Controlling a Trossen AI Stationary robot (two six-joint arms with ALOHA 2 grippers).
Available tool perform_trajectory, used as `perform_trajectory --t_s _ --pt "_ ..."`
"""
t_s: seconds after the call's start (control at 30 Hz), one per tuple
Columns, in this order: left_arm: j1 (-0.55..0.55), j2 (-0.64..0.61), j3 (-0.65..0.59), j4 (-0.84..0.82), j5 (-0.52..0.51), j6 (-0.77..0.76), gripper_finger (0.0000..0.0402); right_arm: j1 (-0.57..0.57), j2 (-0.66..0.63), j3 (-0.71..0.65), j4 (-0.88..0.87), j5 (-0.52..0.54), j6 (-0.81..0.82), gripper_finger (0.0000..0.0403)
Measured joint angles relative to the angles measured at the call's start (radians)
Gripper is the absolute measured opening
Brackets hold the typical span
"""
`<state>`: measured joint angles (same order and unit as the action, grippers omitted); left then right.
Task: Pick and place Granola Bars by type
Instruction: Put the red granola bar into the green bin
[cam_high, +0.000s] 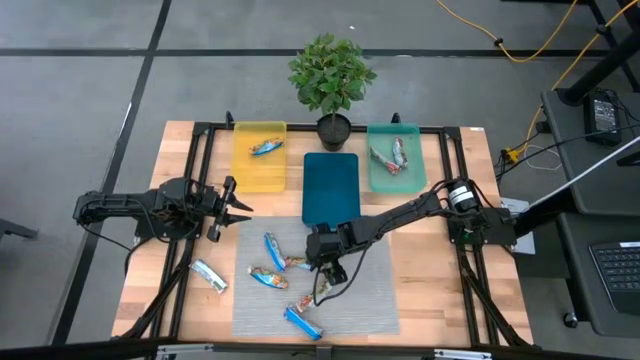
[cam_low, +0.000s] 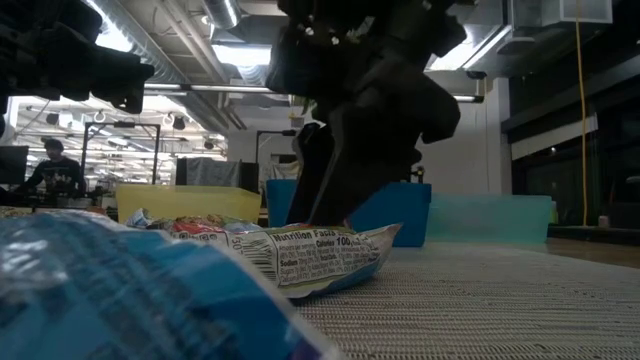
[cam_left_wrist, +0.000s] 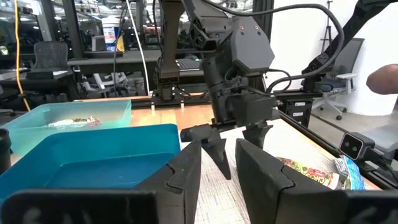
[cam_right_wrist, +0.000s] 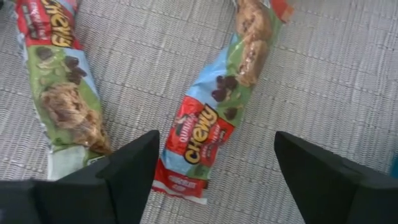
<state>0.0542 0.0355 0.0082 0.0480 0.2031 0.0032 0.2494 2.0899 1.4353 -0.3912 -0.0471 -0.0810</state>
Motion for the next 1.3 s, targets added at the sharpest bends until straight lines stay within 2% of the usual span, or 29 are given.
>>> perform_trajectory --t_s 0.27,0.5,0.87,1.3 --pt "0.000 0.000 0.000 0.000 0.000 0.000 0.0091 0.000 0.000 -0.001 -0.003 -0.034 0.000 0.0259" --pt "0.000 0.000 0.000 0.000 0.000 0.000 0.0095 0.000 0.000 -0.001 -0.003 -0.035 0.000 0.0231" --pt "0.000 0.000 0.000 0.000 0.000 0.000 0.0092 0.000 0.065 0.002 0.037 -0.035 -0.002 0.0227" --pt "0.000 0.000 0.000 0.000 0.000 0.000 0.0092 0.003 0.068 0.004 0.036 -0.034 0.015 0.0224"
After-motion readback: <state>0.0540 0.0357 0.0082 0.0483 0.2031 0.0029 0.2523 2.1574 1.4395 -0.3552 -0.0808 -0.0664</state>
